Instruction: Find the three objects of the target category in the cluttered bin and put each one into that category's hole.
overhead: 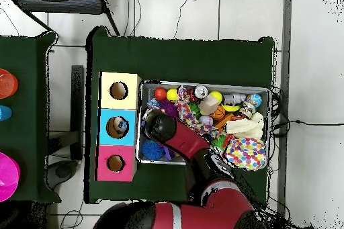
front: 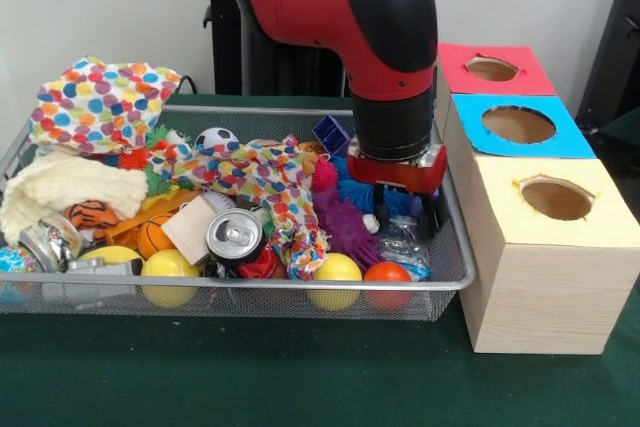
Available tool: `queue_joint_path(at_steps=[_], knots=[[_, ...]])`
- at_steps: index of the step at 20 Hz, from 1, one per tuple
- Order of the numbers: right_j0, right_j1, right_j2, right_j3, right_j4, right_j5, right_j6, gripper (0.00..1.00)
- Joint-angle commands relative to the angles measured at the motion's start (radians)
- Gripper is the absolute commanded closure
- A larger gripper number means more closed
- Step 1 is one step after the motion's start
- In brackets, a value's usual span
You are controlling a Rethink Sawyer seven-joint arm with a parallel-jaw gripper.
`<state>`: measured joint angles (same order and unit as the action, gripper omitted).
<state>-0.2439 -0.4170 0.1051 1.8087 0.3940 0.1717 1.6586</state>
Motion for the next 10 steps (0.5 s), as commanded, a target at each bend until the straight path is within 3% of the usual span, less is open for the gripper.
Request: queue_joint_path(at_steps=[1,6,10], knots=[[-0.009,0.056,0.092,-0.013,0.055,0.087,0.212,0.00],[-0.108,0.104,0.236,0.038,0.018,-0.112,0.232,0.00],[-0.158,0.142,0.305,0.051,-0.045,-0.240,0.256,0.00]])
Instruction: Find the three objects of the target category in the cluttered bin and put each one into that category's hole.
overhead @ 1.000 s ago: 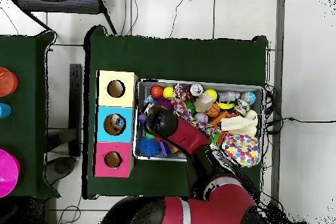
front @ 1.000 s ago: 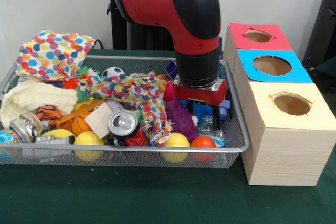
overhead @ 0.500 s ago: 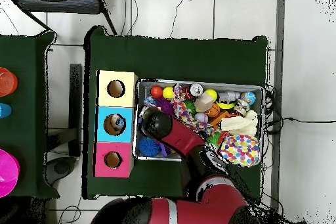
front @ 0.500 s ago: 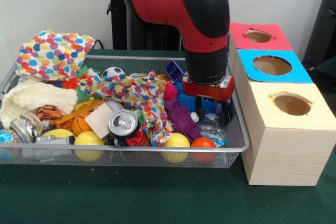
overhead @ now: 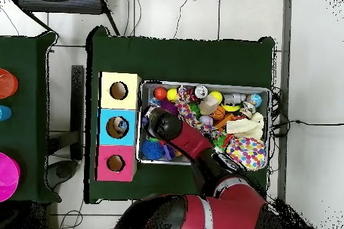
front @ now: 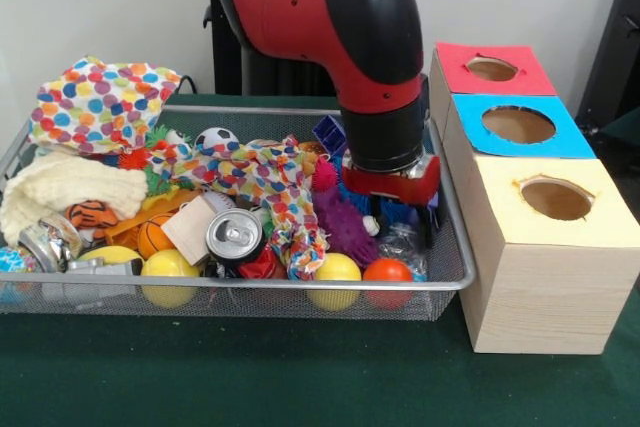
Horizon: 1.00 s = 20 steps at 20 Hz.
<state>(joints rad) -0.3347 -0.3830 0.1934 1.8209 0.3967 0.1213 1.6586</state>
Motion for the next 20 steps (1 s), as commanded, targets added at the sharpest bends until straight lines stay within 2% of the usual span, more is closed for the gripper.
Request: queue_joint_path(at_steps=[1,3,4,8,13,20], knots=[[-0.068,0.115,0.219,0.032,-0.055,-0.200,0.252,0.00],[-0.057,0.114,0.206,0.024,-0.068,-0.210,0.240,0.00],[-0.041,0.108,0.183,0.014,-0.078,-0.209,0.225,1.00],[-0.012,0.101,0.147,-0.005,-0.075,-0.169,0.201,1.00],[0.014,0.080,0.121,0.007,-0.030,-0.143,0.234,1.00],[0.019,0.049,0.110,0.024,-0.015,-0.118,0.243,1.00]])
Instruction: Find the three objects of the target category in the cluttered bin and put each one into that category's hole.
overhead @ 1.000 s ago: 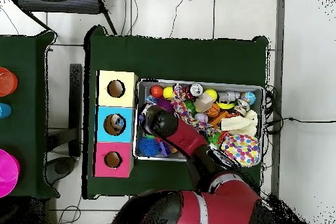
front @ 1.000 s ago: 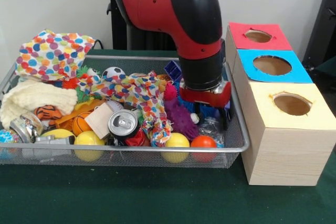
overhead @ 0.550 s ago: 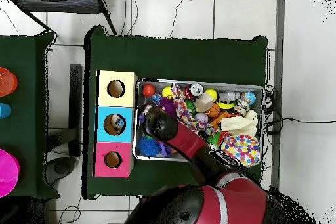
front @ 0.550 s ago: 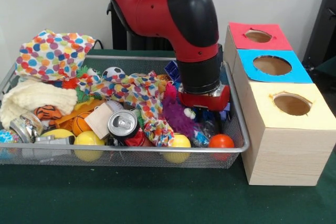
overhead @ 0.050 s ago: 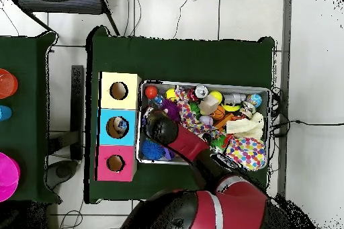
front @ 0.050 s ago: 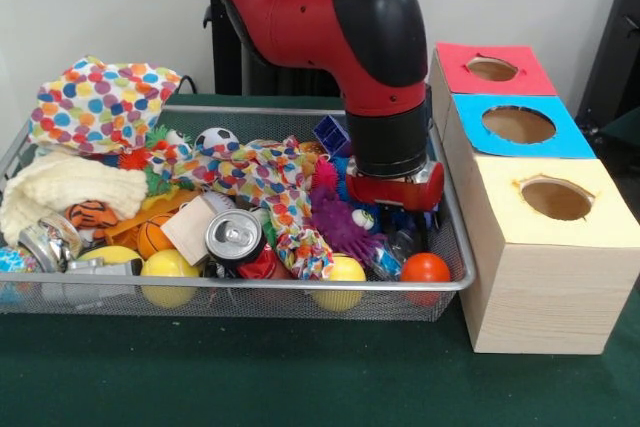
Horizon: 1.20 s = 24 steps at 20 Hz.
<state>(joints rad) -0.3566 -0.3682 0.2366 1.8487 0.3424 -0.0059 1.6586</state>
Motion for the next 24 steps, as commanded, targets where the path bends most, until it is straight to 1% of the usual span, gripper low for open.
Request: queue_joint_path(at_steps=[1,3,4,5,6,10,12,15,17,20,24], knots=[[0.044,0.021,0.062,0.002,0.042,0.021,0.242,1.00],[0.038,-0.032,0.056,0.027,0.036,0.069,0.227,1.00],[0.051,-0.083,0.028,0.043,0.037,0.111,0.220,1.00],[0.058,-0.113,0.010,0.055,0.040,0.139,0.220,1.00],[0.073,-0.159,-0.020,0.072,0.043,0.183,0.220,1.00],[0.082,-0.249,-0.059,0.119,0.036,0.268,0.218,1.00],[0.082,-0.280,-0.070,0.134,0.034,0.298,0.220,1.00],[0.076,-0.291,-0.069,0.137,0.032,0.303,0.217,1.00],[0.066,-0.298,-0.060,0.145,0.029,0.281,0.215,1.00],[0.062,-0.309,-0.058,0.160,0.030,0.277,0.218,1.00],[0.079,-0.315,-0.078,0.163,0.027,0.266,0.223,1.00]])
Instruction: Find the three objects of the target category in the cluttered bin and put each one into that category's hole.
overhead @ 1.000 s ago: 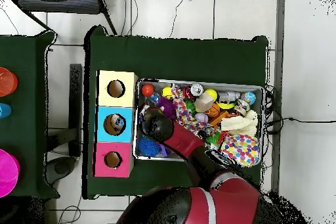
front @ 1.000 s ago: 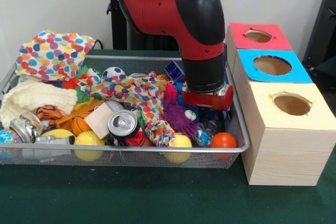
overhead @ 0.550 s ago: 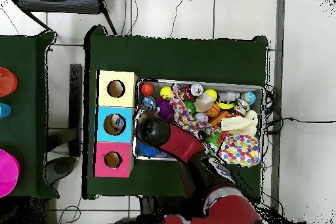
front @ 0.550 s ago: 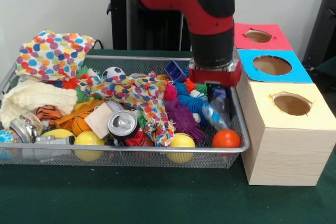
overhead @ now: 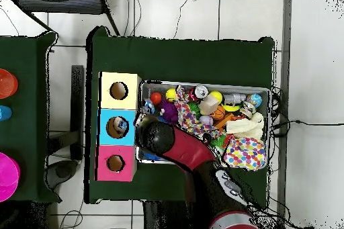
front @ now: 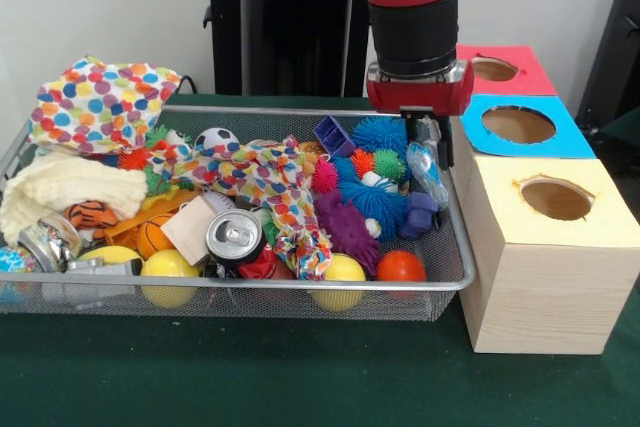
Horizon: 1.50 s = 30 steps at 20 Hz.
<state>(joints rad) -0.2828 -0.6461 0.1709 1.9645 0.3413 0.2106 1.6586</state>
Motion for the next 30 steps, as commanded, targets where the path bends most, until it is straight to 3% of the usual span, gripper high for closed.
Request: queue_joint_path(at_steps=[1,7,10,14,17,20,24,30], knots=[[0.013,-0.037,-0.019,0.043,0.029,0.053,0.224,1.00],[0.039,-0.097,-0.038,0.094,0.035,0.057,0.246,1.00],[0.093,-0.163,-0.097,0.133,0.035,0.044,0.280,1.00],[0.178,-0.204,-0.202,0.115,0.031,0.146,0.300,1.00],[0.226,-0.196,-0.269,0.071,0.022,0.235,0.308,1.00],[0.278,-0.181,-0.355,0.006,-0.004,0.397,0.340,1.00],[0.301,-0.166,-0.386,-0.008,-0.009,0.590,0.389,1.00],[0.424,-0.114,-0.436,-0.015,-0.022,0.593,0.474,1.00]])
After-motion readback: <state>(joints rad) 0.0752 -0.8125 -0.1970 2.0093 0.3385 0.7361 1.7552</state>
